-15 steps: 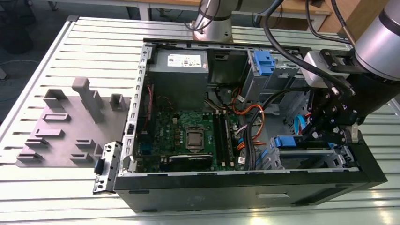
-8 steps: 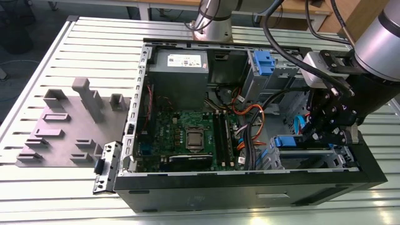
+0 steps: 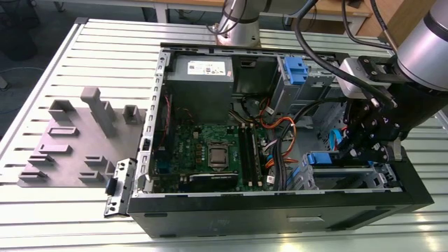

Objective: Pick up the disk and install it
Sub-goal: 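Insert the first disk wire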

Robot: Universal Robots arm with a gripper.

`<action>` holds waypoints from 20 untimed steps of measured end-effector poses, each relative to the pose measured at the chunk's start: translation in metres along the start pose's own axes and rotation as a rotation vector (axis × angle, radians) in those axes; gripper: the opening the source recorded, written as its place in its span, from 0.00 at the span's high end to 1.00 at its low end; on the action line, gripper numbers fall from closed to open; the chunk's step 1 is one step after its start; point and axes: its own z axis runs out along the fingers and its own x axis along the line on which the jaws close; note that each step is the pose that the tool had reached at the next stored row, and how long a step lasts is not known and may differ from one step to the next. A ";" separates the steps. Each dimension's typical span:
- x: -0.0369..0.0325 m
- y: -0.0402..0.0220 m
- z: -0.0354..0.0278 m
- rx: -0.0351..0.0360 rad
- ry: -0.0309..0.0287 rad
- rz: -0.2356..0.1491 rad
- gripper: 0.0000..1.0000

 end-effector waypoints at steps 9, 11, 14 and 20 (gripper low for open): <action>0.0001 0.0002 -0.0142 0.0000 -0.0001 0.000 0.76; 0.0002 0.0002 -0.0188 0.0000 -0.0001 0.000 0.76; 0.0003 0.0003 -0.0257 0.0000 0.0000 0.000 0.76; 0.0005 0.0004 -0.0400 0.0000 0.0000 0.000 0.76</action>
